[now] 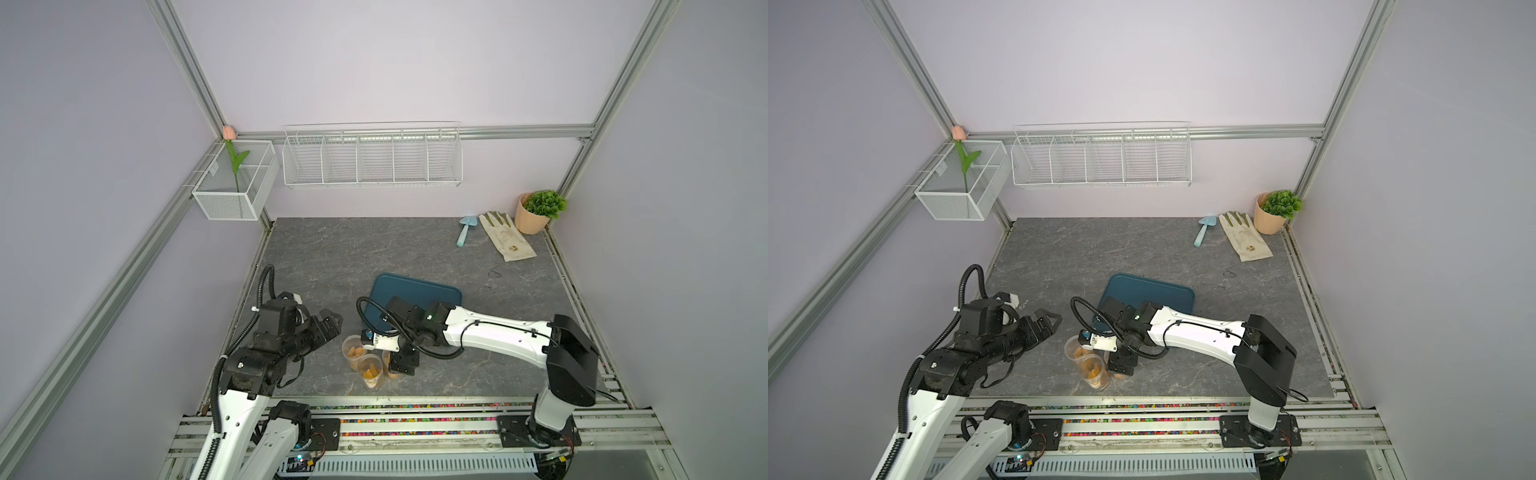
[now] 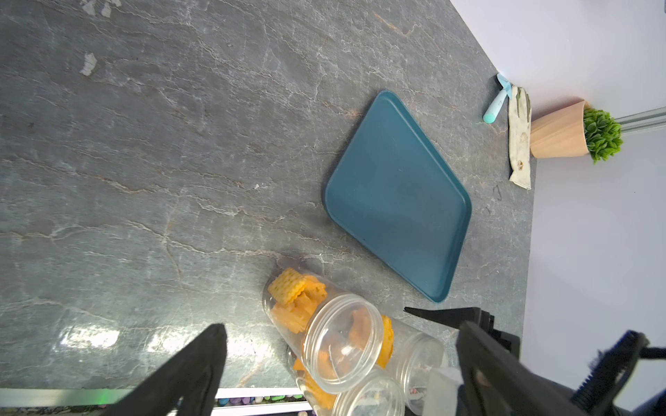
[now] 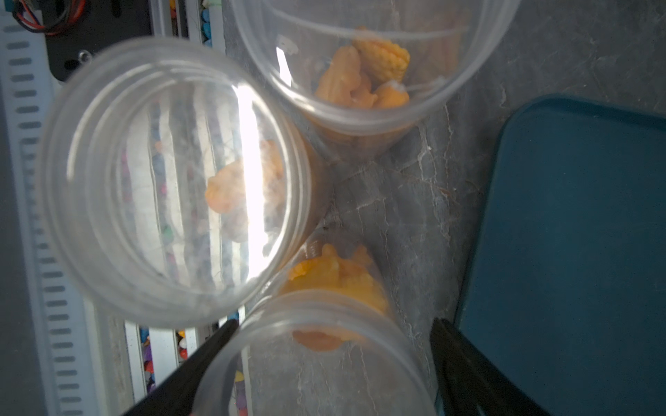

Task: Pour the cookies out of the jar
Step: Pick up the jar from the center of the board.

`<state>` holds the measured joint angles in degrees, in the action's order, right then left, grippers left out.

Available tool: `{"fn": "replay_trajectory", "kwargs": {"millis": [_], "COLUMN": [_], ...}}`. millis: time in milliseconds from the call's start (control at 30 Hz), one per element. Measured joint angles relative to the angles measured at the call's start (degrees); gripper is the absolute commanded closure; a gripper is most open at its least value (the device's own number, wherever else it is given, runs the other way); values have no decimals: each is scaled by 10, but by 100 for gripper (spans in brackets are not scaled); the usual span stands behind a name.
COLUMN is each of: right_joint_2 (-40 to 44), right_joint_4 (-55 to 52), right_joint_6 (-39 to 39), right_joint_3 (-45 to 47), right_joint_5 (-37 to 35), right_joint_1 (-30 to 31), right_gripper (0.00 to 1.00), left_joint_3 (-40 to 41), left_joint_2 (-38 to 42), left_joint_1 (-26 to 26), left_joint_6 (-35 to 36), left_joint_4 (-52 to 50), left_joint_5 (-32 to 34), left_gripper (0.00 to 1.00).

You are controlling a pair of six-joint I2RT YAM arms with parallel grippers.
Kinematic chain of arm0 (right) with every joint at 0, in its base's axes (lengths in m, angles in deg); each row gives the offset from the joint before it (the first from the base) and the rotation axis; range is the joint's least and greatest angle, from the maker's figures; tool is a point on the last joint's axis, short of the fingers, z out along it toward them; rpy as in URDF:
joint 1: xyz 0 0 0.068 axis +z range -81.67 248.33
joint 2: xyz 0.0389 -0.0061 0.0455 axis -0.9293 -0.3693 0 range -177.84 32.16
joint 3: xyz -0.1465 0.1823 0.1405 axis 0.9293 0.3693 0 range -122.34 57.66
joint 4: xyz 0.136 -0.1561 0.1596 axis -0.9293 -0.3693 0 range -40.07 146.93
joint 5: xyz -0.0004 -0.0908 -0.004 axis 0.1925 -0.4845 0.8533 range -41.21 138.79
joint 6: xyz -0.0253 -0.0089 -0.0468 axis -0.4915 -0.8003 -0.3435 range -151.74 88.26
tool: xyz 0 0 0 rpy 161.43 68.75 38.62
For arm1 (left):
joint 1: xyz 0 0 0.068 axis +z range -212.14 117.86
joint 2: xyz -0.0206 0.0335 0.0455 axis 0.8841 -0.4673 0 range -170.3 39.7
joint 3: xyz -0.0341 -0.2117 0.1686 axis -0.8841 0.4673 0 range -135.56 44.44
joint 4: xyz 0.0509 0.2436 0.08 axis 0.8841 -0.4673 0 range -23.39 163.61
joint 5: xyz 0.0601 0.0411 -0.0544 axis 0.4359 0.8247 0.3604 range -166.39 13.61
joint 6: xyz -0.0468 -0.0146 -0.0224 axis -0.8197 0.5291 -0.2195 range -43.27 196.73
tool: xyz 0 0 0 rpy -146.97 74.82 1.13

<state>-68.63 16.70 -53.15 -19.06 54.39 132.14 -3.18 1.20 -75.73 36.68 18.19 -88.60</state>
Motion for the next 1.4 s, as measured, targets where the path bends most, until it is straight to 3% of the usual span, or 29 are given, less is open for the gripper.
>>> {"fn": "replay_trajectory", "kwargs": {"millis": [400, 533, 1000, 1400], "right_joint_2": [0, 0, 8, 134], "right_joint_4": [-6, -6, -7, 9], "right_joint_6": [5, 15, 34, 110], "right_joint_3": [-13, -13, -13, 7], "right_joint_5": [0, 0, 0, 17], "right_joint_1": [-3, -9, -26, -112], "right_gripper": [21, 30, 31, 33], "left_joint_3": [0, 0, 0, 0], "left_joint_2": [0, 0, -5, -22], "left_joint_1": [0, 0, 0, 0], "left_joint_6": [0, 0, 2, 1], "left_joint_4": [-1, -1, -1, 7], "left_joint_5": [5, 7, 9, 8], "left_gripper": [1, 1, 1, 1]}}
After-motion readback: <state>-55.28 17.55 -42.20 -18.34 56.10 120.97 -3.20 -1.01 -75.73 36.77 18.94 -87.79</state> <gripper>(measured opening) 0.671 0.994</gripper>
